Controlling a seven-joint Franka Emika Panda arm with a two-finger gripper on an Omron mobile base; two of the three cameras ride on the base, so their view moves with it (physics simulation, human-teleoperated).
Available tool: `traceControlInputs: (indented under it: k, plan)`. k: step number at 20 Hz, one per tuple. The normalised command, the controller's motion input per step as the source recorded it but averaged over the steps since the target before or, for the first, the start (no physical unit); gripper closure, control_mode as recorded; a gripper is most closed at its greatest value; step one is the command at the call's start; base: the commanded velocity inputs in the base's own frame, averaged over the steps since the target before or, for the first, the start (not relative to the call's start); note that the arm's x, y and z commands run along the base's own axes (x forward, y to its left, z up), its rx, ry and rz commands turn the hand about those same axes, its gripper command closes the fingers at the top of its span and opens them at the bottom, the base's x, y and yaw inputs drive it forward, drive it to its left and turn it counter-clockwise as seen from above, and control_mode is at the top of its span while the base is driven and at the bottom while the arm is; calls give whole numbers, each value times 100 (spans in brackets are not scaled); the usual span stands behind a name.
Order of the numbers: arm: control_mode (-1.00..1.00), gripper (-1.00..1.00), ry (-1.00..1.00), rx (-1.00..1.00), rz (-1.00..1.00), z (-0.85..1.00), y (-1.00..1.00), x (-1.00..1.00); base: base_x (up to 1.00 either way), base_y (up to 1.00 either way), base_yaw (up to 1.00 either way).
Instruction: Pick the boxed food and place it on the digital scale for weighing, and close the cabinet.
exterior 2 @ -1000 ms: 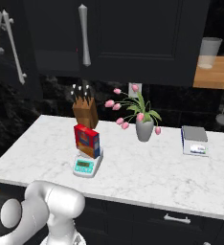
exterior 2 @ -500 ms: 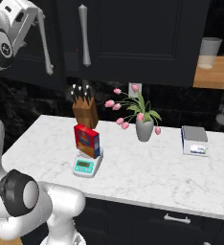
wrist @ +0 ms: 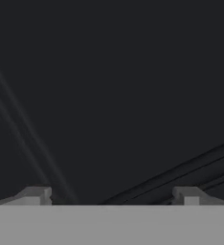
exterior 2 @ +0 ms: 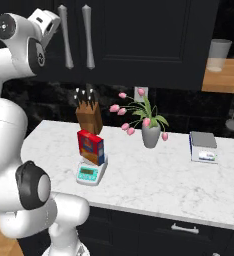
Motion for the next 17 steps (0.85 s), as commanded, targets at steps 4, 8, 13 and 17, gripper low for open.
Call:
traceControlInputs:
  k: [4, 8, 13, 17]
  plan:
    - [-100, -100, 7, 0, 2, -41, -2, 90, 0, 0, 0]
    - [-100, -100, 0, 0, 3, -62, -1, 74, 0, 0, 0]
    - [-100, -100, -6, -5, 2, -100, 0, 21, 0, 0, 0]
    - [-100, -100, 0, -3, 0, -100, 0, 24, 0, 0, 0]
